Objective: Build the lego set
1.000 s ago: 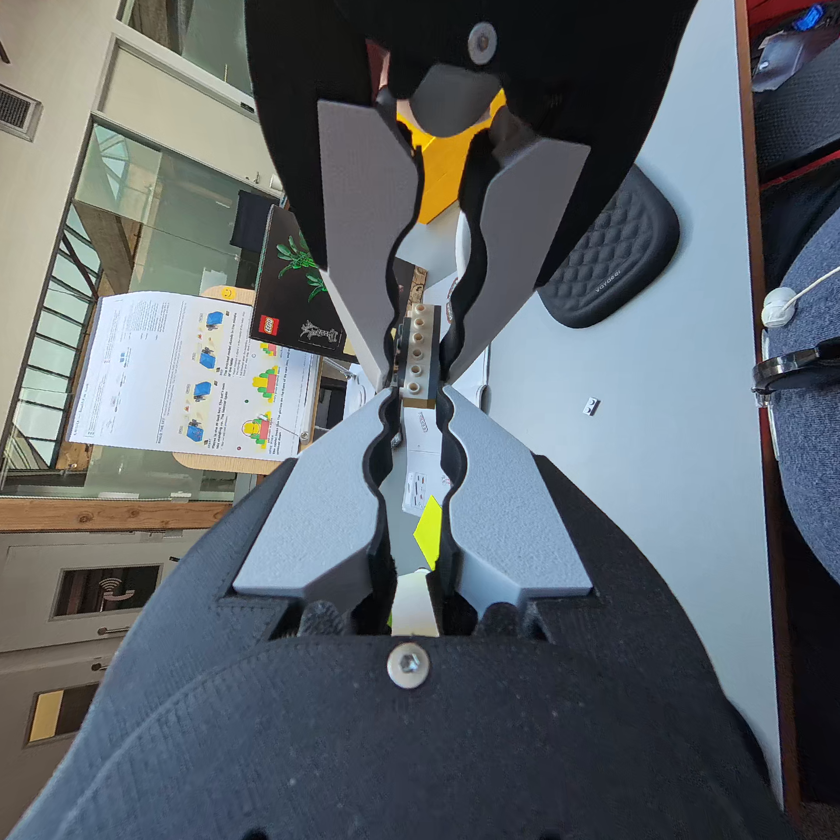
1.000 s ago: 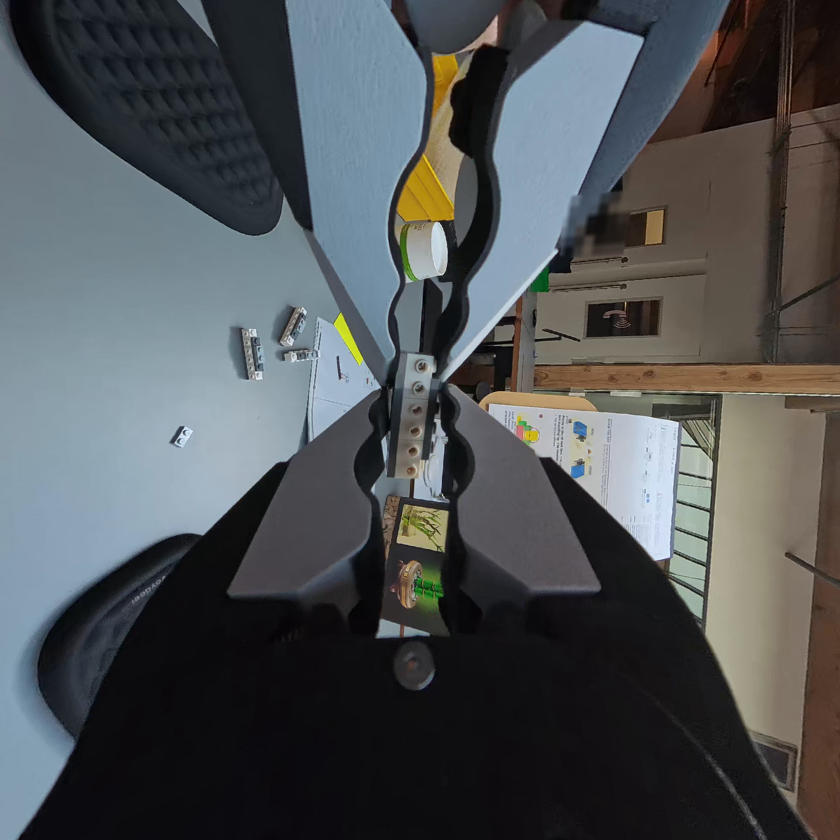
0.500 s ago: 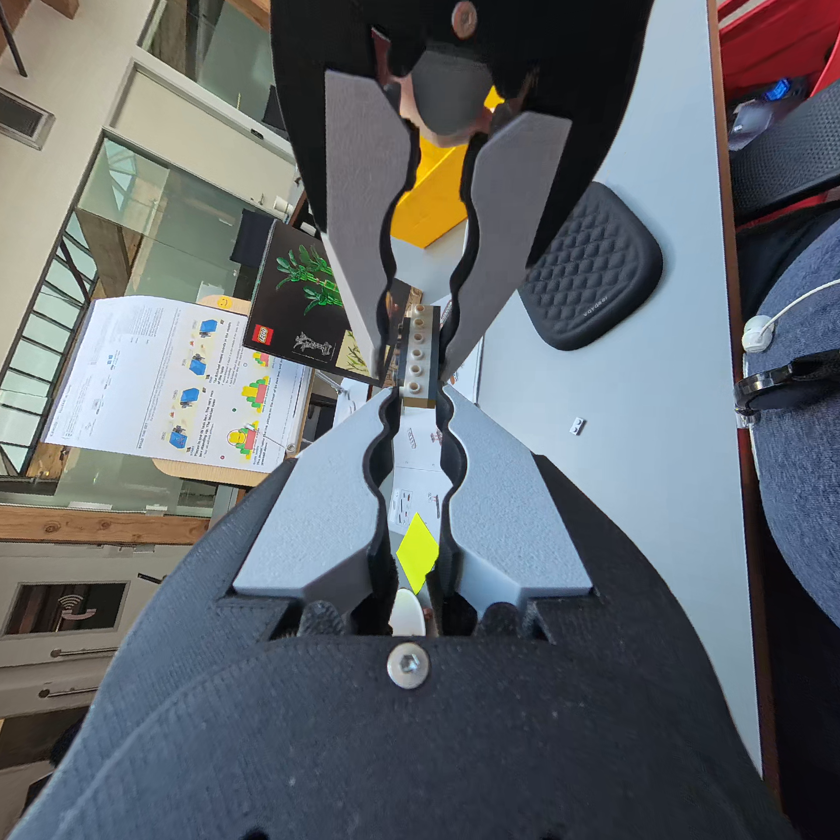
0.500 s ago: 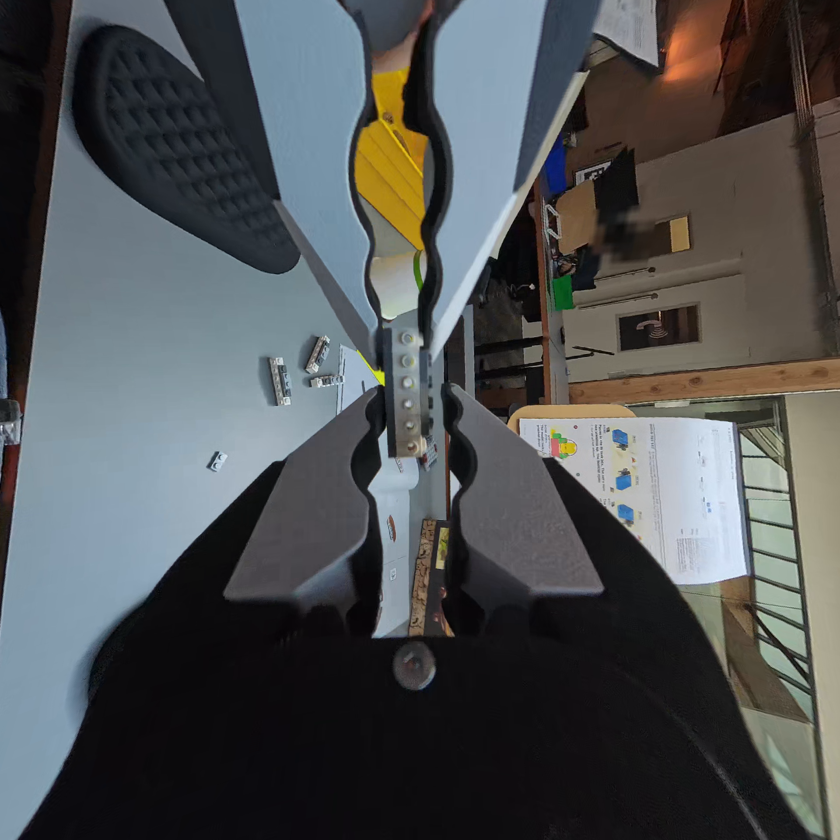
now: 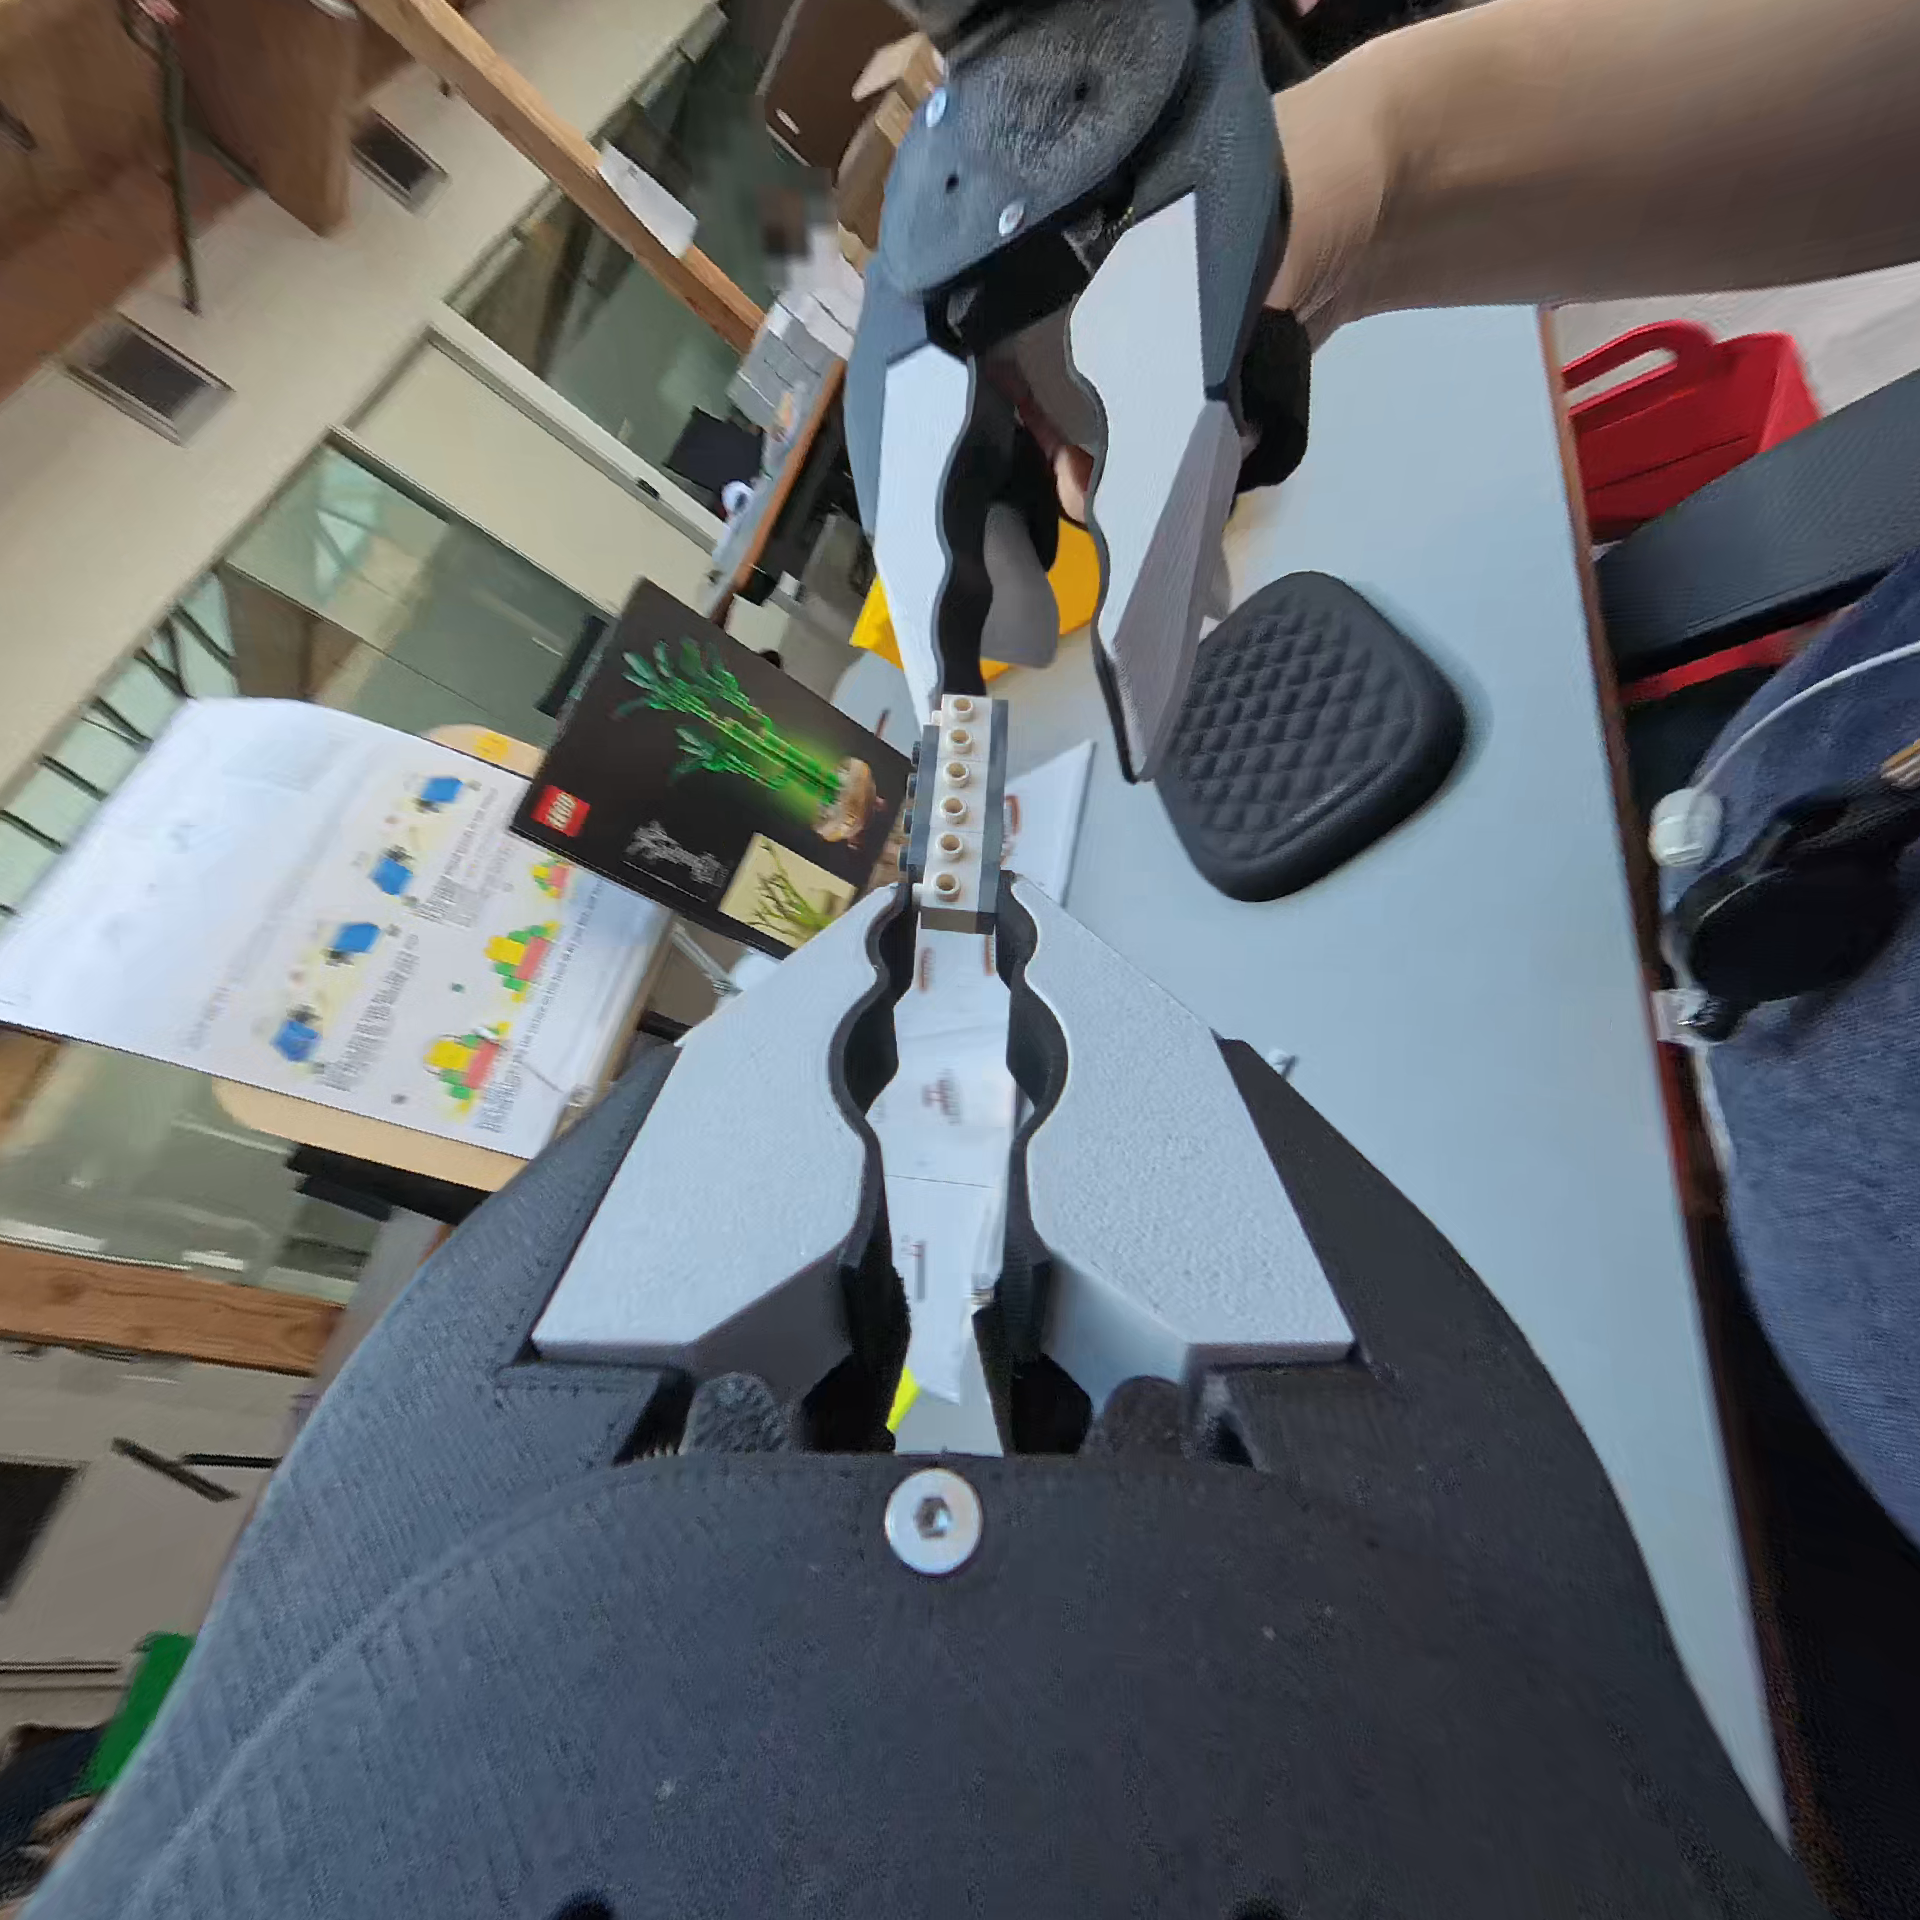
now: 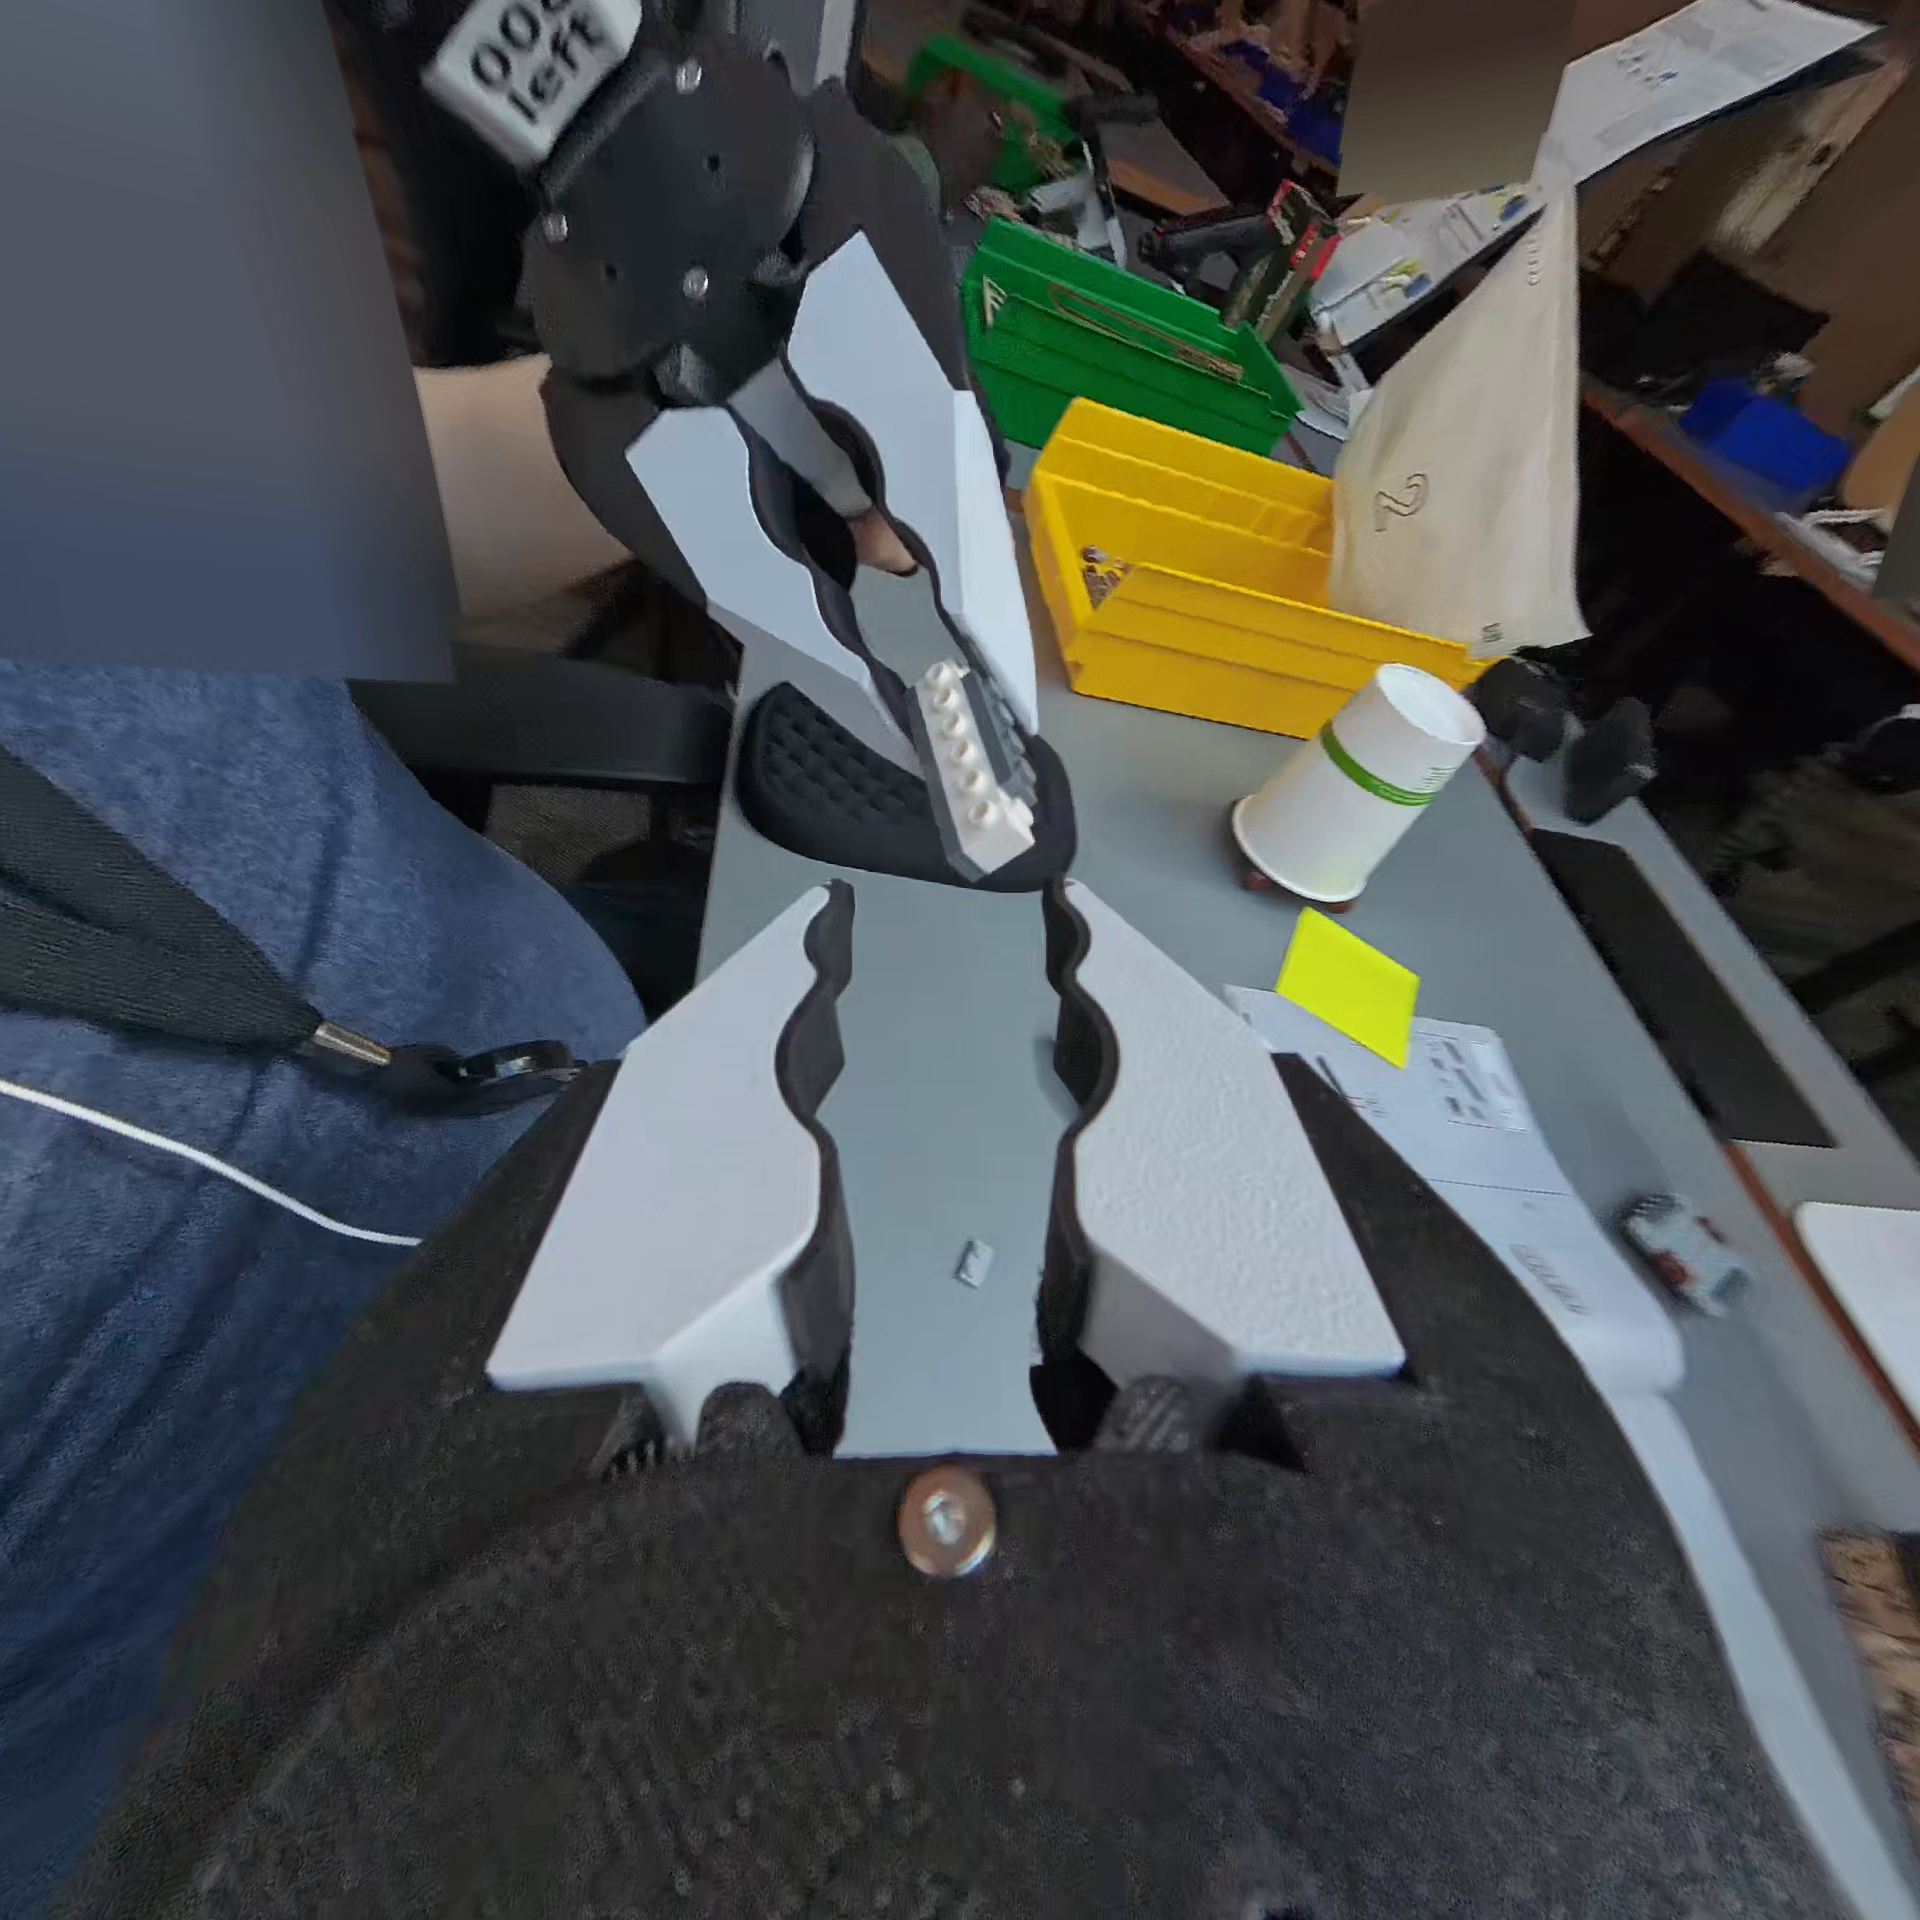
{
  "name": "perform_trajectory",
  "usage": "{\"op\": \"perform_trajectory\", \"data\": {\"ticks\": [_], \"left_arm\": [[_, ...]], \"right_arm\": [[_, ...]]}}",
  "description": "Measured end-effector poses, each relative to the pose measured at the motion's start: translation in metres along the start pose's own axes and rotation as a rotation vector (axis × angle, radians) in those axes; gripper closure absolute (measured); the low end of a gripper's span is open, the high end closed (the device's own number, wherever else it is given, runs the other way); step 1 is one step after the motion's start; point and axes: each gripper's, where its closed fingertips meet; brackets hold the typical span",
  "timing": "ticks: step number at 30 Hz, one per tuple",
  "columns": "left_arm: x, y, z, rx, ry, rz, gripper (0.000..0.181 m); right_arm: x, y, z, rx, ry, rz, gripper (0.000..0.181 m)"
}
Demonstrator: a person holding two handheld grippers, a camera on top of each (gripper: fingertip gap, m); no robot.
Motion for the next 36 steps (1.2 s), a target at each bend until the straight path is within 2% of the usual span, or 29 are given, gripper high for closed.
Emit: {"op": "perform_trajectory", "data": {"ticks": [3, 8, 12, 14, 16, 18, 21, 23, 25, 30, 36], "left_arm": [[-0.001, -0.001, -0.003, -0.198, 0.204, 0.026, 0.169], [0.005, 0.008, 0.009, -0.282, 0.398, -0.061, 0.169], [0.0, 0.006, 0.009, -0.272, 0.369, -0.018, 0.169], [-0.002, 0.005, 0.006, -0.277, 0.356, -0.004, 0.169], [-0.006, 0.002, 0.001, -0.284, 0.291, 0.029, 0.167], [-0.011, -0.003, 0.0, -0.175, 0.106, 0.087, 0.15], [-0.022, -0.02, -0.006, 0.12, -0.318, 0.238, 0.124], [-0.035, -0.038, -0.005, 0.383, -0.559, 0.393, 0.125], [-0.044, -0.05, -0.006, 0.555, -0.707, 0.496, 0.131], [-0.046, -0.037, 0.009, 0.584, -0.692, 0.415, 0.14], [-0.059, -0.041, 0.011, 0.666, -0.702, 0.486, 0.154]], "right_arm": [[0.006, -0.002, 0.004, -0.162, 0.178, 0.125, 0.137], [0.001, -0.004, -0.012, -0.377, 0.297, 0.247, 0.146], [0.0, -0.001, -0.003, -0.29, 0.294, 0.278, 0.17], [-0.002, -0.003, -0.003, -0.287, 0.304, 0.289, 0.172], [-0.009, -0.01, 0.002, -0.158, 0.233, 0.332, 0.172], [-0.018, -0.023, 0.002, 0.077, 0.025, 0.359, 0.172], [-0.035, -0.044, -0.012, 0.425, -0.384, 0.344, 0.172], [-0.038, -0.044, -0.022, 0.56, -0.614, 0.279, 0.171], [-0.041, -0.042, -0.027, 0.619, -0.736, 0.245, 0.172], [-0.043, -0.042, -0.03, 0.691, -0.853, 0.208, 0.171], [-0.042, -0.038, -0.032, 0.699, -0.889, 0.202, 0.171]]}}
Point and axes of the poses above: each gripper's, where its closed fingertips meet, y out along the fingers, x out of its underside, z = x × y across the jaws, and after that the axes turned 14 degrees about -z, right-handed
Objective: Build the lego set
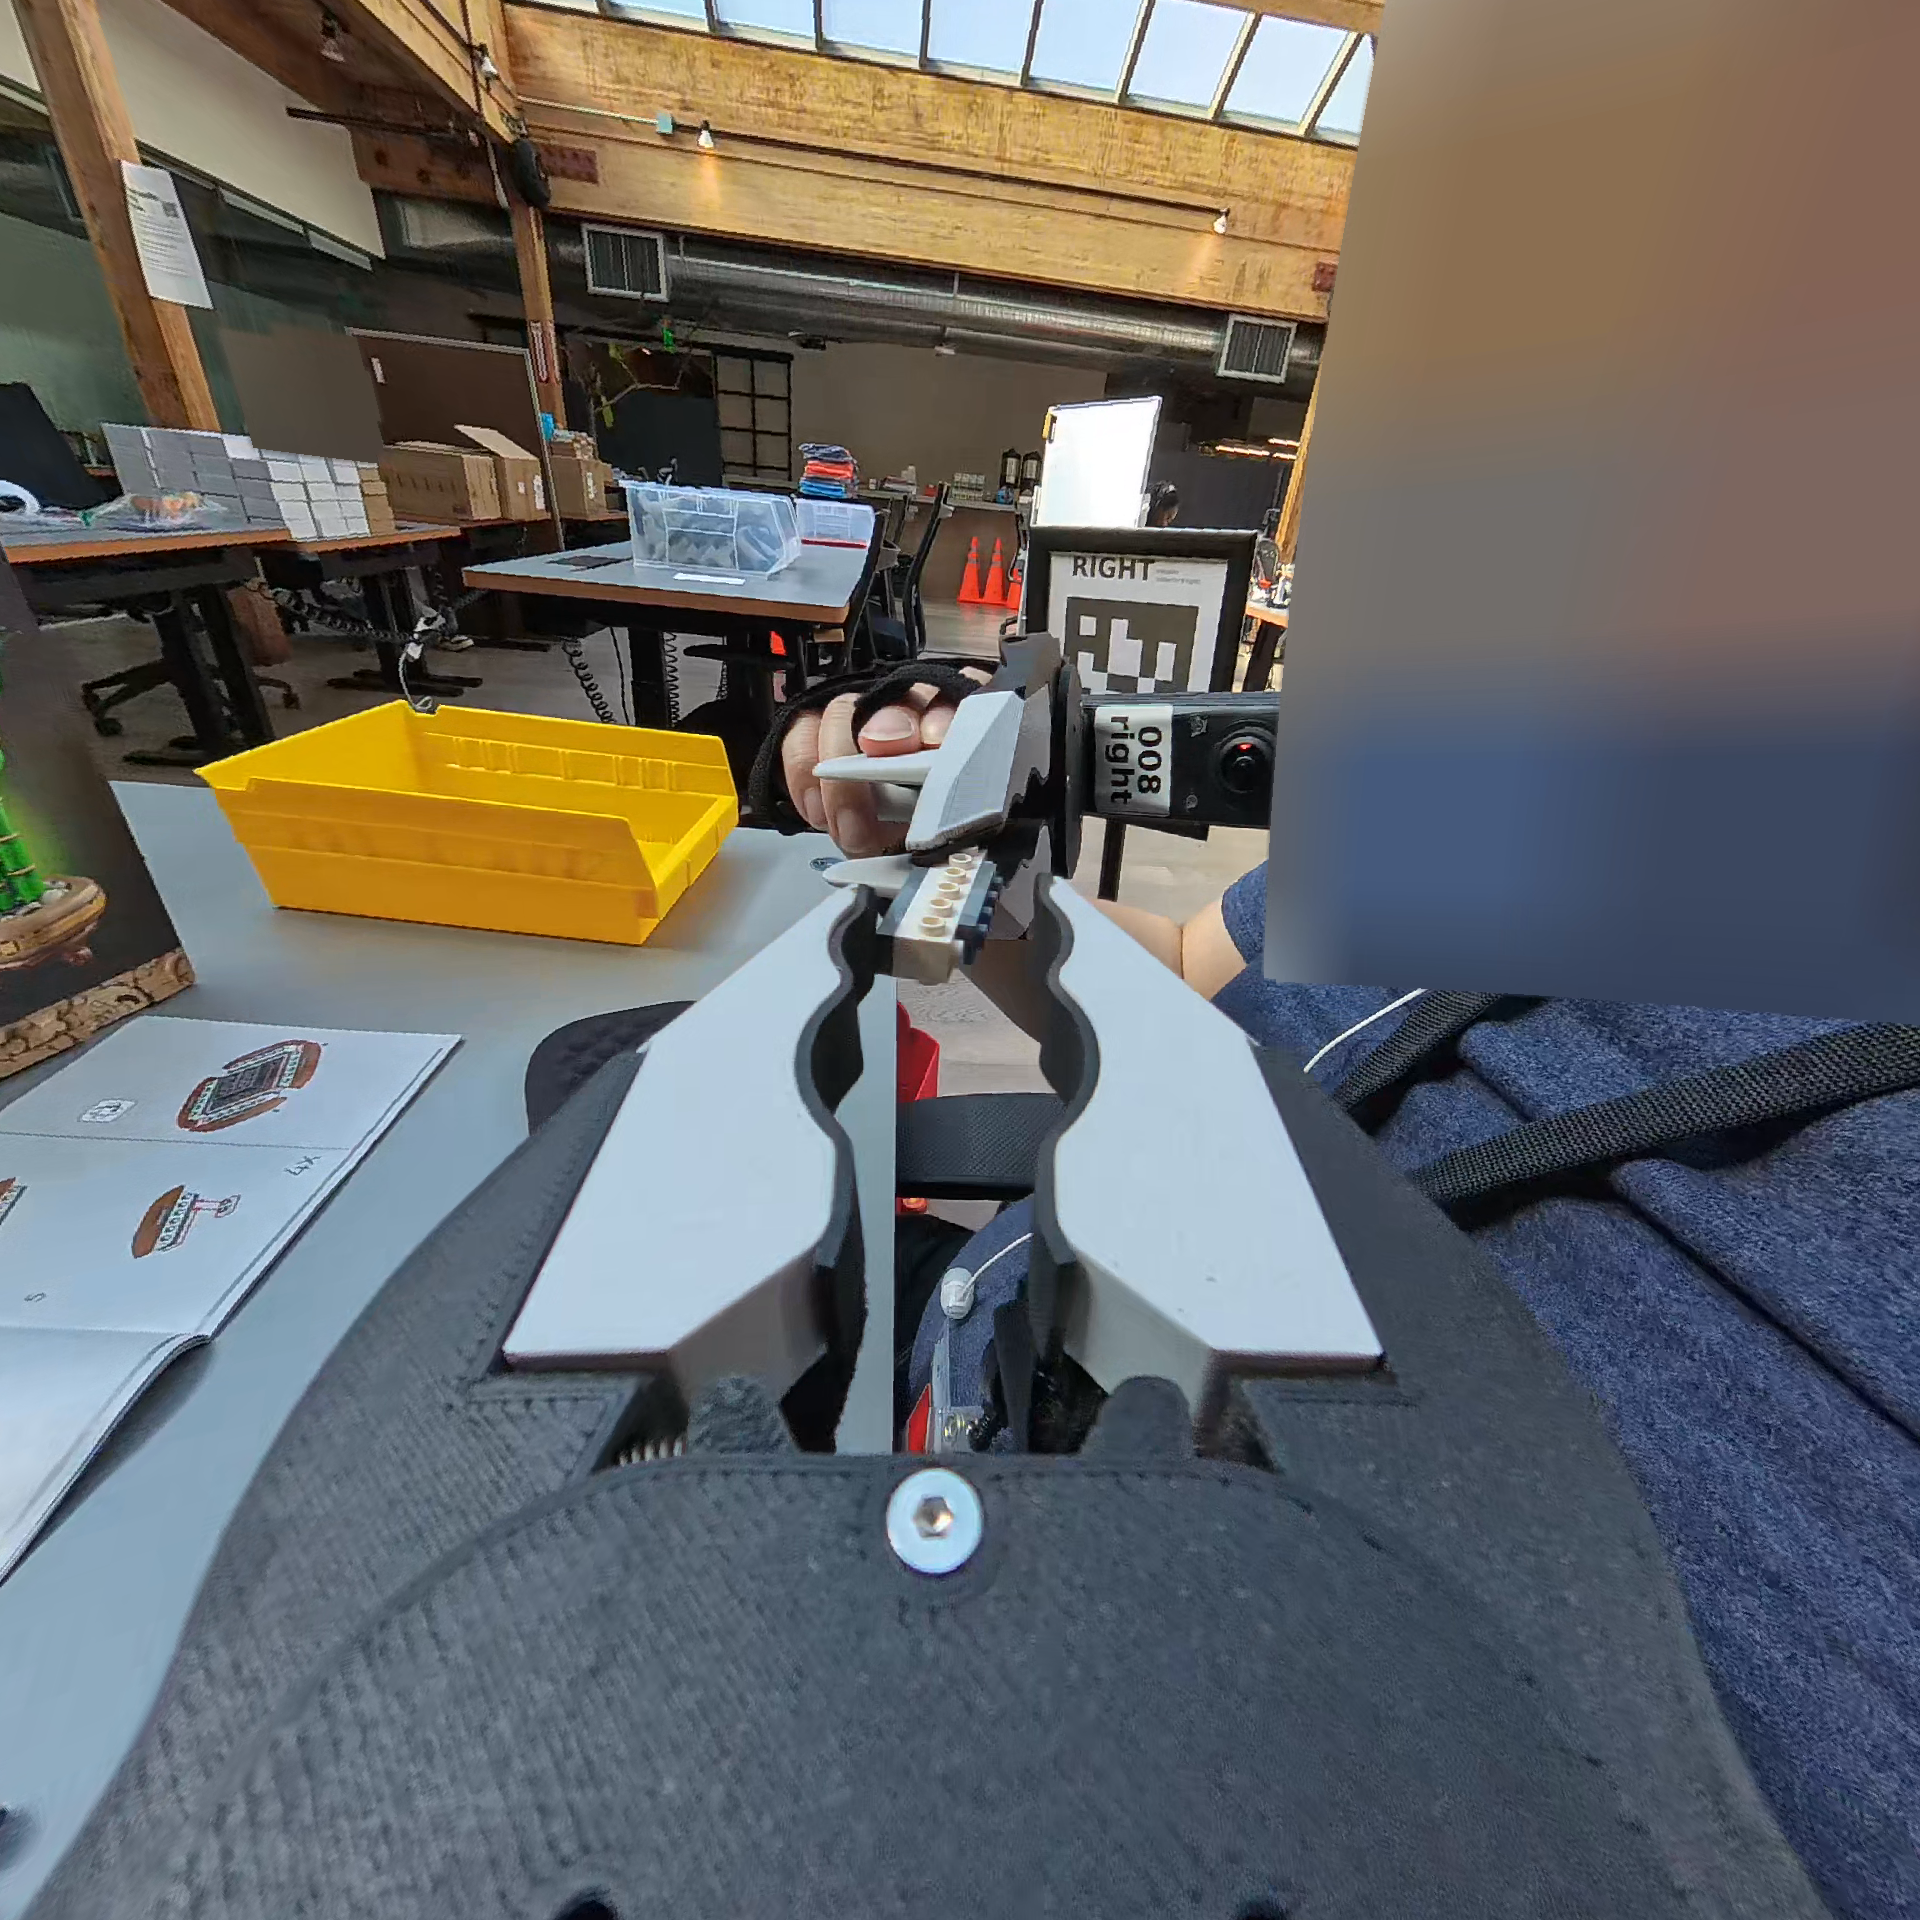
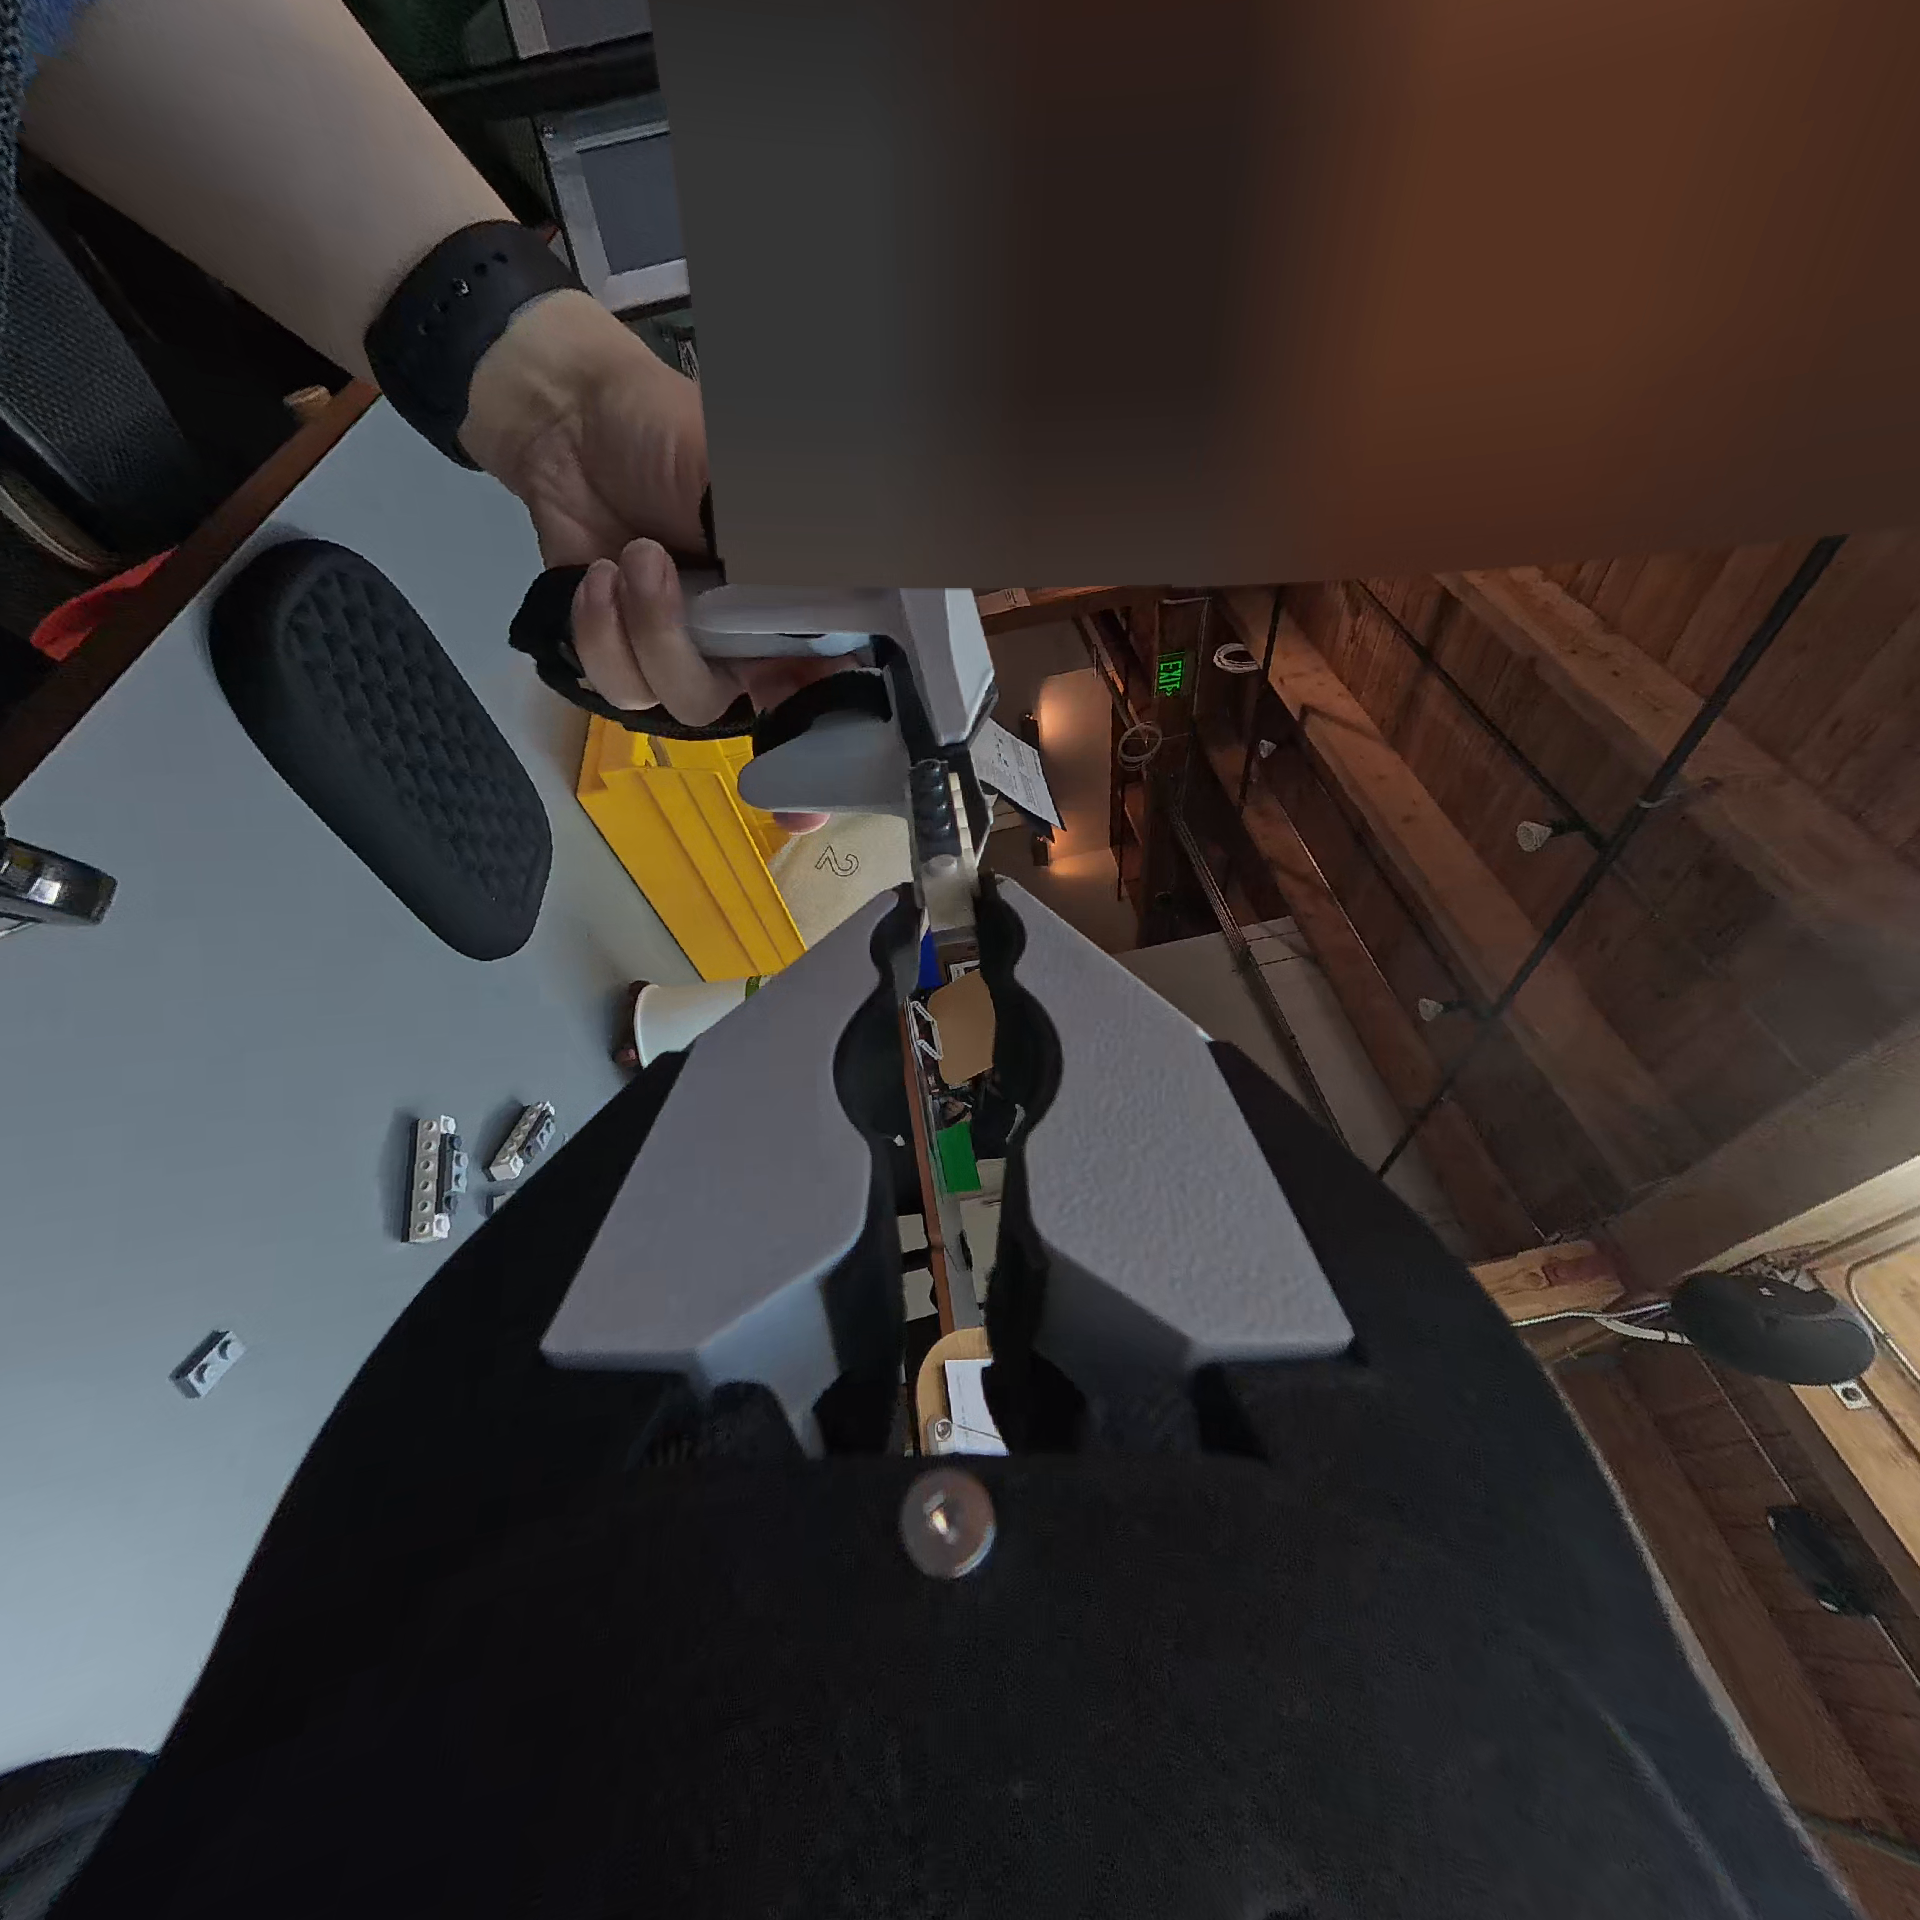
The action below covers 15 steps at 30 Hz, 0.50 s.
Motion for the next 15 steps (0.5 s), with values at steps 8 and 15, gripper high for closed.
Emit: {"op": "perform_trajectory", "data": {"ticks": [8, 15], "left_arm": [[0.012, -0.004, -0.021, -0.023, -0.128, 0.006, 0.167], [0.031, -0.008, -0.041, -0.027, -0.315, 0.003, 0.167]], "right_arm": [[0.019, 0.014, -0.019, -0.113, 0.182, -0.066, 0.17], [0.025, 0.026, -0.034, -0.18, 0.34, -0.1, 0.167]]}}
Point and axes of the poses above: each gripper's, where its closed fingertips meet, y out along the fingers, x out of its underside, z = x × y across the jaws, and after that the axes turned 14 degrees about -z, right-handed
